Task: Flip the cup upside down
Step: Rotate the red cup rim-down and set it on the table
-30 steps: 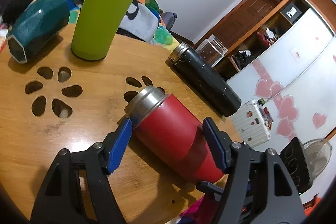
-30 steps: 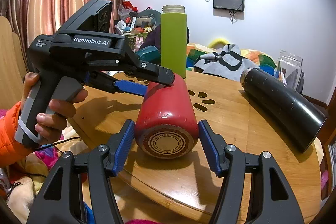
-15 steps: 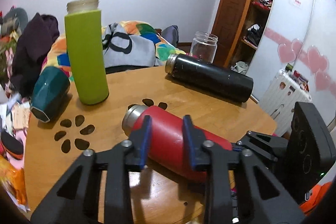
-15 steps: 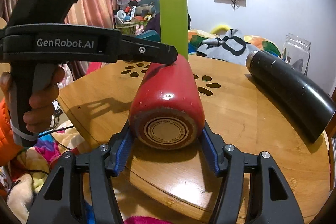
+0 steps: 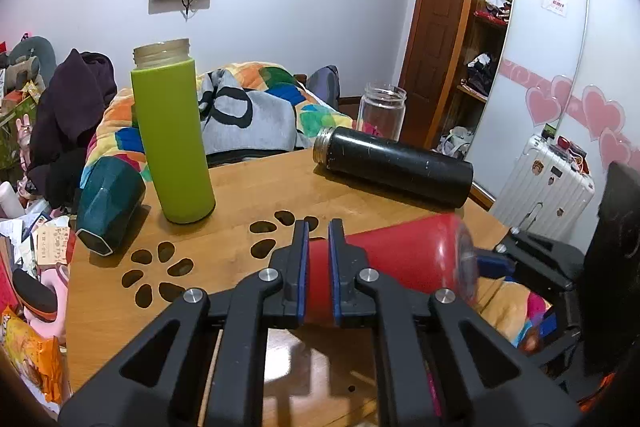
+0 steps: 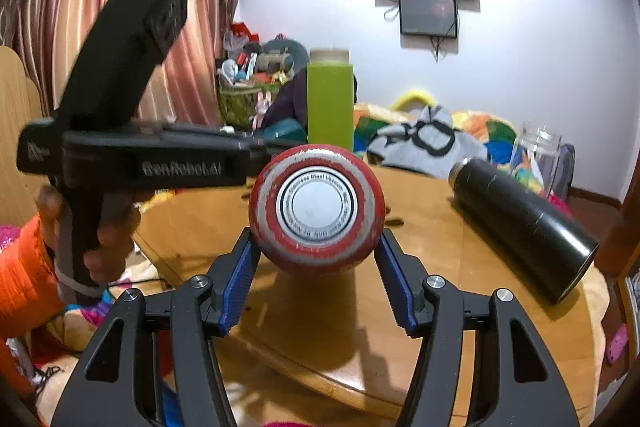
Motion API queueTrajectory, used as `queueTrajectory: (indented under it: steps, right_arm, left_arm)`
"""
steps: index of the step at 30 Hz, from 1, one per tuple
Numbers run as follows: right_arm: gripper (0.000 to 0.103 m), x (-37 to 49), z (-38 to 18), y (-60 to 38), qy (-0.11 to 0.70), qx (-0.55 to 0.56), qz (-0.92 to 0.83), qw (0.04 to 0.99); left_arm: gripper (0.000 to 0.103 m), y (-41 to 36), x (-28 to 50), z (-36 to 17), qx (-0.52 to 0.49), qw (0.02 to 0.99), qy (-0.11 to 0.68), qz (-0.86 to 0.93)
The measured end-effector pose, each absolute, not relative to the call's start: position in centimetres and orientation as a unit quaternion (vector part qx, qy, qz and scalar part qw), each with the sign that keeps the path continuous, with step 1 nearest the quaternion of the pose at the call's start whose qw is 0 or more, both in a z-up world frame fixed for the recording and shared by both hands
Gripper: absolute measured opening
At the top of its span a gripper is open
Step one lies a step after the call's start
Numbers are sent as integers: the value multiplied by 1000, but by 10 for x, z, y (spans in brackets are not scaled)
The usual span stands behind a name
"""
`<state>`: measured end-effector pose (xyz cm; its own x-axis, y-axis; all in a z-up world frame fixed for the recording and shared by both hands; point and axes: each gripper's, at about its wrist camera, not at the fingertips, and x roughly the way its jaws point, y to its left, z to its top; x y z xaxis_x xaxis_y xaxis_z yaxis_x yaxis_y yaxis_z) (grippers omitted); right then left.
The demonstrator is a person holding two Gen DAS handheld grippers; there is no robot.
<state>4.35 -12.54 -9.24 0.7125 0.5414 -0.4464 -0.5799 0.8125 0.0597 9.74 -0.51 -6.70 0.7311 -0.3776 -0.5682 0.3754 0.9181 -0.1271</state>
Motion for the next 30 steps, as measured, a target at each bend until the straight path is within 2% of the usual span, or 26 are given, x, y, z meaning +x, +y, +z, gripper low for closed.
queueTrajectory:
  steps: [6,24,30]
  right_arm:
    - [55,44,-76,-125,205,-37,296,932]
    - [54,68,-79,-112,243,-26,286,927]
    - [54,65,-74,-119,240,-26,279,930]
  left_arm:
    - [7,1,101,-68,-20,927,312,-206]
    - [6,10,108,-81,-36,921,334,-198]
    - [7,17,97,-69,-28,935,315,-160]
